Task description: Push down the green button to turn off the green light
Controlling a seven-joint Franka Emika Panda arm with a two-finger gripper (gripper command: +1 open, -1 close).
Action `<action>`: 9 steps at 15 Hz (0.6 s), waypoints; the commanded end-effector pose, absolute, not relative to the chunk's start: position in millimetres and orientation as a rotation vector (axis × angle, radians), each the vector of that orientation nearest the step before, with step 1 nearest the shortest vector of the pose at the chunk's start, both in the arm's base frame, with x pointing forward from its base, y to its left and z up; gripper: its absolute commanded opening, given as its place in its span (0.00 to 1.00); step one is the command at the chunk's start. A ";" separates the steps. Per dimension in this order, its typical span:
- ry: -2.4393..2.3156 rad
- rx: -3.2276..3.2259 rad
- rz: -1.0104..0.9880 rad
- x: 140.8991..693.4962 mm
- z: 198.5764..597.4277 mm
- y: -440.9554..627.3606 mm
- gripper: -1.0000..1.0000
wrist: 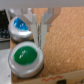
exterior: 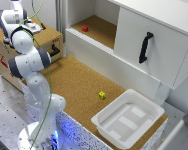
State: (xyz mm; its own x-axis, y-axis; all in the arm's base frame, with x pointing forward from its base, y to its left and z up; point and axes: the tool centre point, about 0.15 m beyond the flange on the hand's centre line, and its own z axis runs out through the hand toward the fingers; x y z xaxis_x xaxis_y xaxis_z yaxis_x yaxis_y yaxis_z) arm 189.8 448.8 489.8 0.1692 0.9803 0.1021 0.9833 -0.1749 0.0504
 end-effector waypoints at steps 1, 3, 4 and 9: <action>-1.924 -2.404 -0.244 210.4 536.5 450.9 1.00; -1.866 -2.423 -0.269 220.7 535.0 451.8 1.00; -1.828 -2.443 -0.284 229.2 533.2 452.4 1.00; -1.828 -2.443 -0.284 229.2 533.2 452.4 1.00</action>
State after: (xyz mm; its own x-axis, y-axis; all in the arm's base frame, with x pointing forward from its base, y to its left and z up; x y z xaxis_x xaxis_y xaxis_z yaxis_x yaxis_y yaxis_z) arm 220.3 447.4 530.1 0.2517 0.9483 0.1934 0.9604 -0.2695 0.0713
